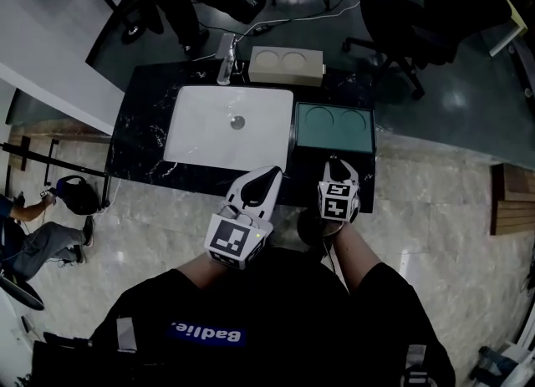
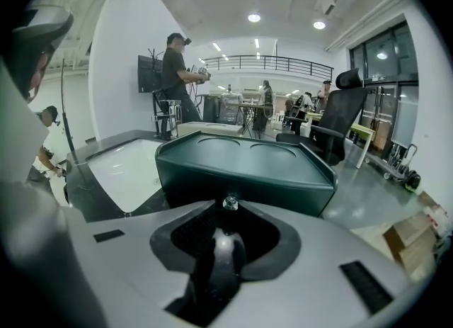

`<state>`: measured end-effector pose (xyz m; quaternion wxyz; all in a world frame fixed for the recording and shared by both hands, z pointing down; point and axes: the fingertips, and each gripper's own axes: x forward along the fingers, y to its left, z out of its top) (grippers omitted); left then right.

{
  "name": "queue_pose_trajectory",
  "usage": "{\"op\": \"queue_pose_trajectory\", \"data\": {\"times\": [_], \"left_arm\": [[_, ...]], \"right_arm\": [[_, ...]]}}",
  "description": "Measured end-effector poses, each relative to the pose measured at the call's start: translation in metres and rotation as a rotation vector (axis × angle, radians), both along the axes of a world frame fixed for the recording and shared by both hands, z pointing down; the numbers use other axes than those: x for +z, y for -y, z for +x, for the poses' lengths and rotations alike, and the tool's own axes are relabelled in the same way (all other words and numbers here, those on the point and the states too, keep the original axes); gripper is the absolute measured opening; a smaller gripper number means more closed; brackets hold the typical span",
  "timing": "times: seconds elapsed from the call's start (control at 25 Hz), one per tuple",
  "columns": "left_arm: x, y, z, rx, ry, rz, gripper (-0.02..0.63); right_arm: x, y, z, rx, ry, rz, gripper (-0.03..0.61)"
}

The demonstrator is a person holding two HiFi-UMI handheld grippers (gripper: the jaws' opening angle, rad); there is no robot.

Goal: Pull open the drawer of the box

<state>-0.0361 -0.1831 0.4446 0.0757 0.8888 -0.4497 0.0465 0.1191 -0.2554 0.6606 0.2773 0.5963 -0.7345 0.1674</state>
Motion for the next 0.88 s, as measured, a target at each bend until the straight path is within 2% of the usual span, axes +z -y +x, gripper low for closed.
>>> {"op": "queue_pose_trajectory", "data": {"times": [0.28, 0.4, 0.6, 0.88], "left_arm": [[0.003, -0.002, -0.006, 0.002, 0.03, -0.006, -0.012], [0.003, -0.002, -0.008, -0.006, 0.027, -0.002, -0.012], [0.005, -0.003, -0.013, -0.027, 0.016, -0.02, -0.012], [0.005, -0.007, -0.013, 0.001, 0.006, 0.007, -0.012]], "right_arm": [[0.005, 0.002, 0.001, 0.026, 0.012, -0.038, 0.077], [0.006, 0.004, 0.0, 0.028, 0.028, -0.037, 0.098], [0.005, 0.008, 0.002, 0.055, 0.045, -0.023, 0.098], [0.005, 0.012, 0.004, 0.097, 0.043, -0.007, 0.098]]}}
